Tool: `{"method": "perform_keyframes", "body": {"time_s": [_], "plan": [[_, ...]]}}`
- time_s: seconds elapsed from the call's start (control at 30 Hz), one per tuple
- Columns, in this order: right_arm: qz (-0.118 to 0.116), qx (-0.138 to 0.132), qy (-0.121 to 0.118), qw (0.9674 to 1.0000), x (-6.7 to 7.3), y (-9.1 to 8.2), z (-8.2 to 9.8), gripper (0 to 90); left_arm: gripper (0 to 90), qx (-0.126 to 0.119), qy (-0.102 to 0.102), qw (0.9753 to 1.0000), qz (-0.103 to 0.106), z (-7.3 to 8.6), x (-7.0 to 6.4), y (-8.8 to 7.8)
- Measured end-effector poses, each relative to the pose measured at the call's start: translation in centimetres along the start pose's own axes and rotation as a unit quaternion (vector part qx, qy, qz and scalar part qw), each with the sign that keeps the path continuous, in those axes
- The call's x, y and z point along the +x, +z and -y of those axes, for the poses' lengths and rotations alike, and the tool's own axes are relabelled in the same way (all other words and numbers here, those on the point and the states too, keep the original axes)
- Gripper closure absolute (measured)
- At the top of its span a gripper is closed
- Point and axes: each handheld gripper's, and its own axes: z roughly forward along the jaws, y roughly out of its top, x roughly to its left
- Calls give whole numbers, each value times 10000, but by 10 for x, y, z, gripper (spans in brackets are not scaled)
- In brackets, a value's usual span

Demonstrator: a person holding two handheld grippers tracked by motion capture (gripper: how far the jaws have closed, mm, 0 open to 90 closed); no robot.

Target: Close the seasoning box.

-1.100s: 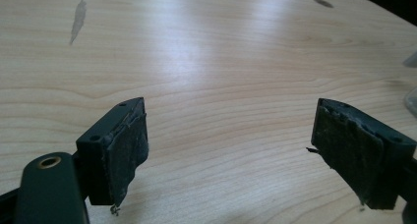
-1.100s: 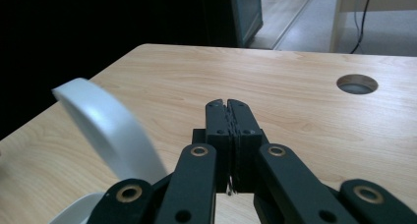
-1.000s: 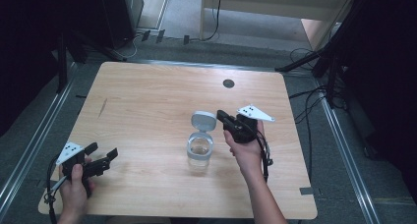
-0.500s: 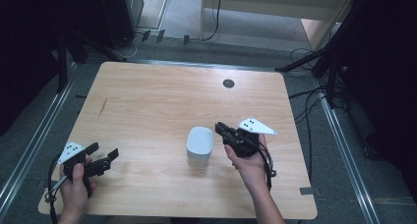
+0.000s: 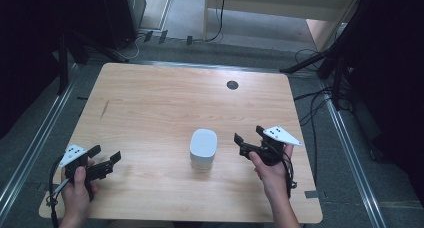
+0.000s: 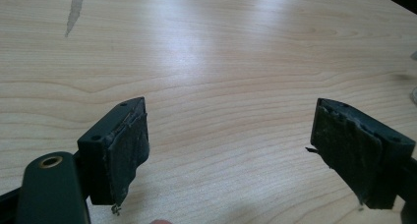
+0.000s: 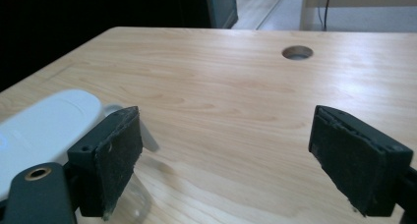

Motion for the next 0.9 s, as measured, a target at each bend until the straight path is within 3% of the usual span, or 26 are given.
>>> {"method": "perform_keyframes", "body": {"time_s": [0.37, 0.7, 0.9], "plan": [[274, 138, 116, 9995, -30, -20, 23, 132, 147, 0, 20, 10000, 32, 0, 0, 0], [688, 449, 229, 9964, -68, -44, 54, 135, 147, 4, 3, 10000, 31, 0, 0, 0], [881, 483, 383, 9942, -85, -60, 68, 137, 147, -6, -23, 10000, 7, 0, 0, 0]]}}
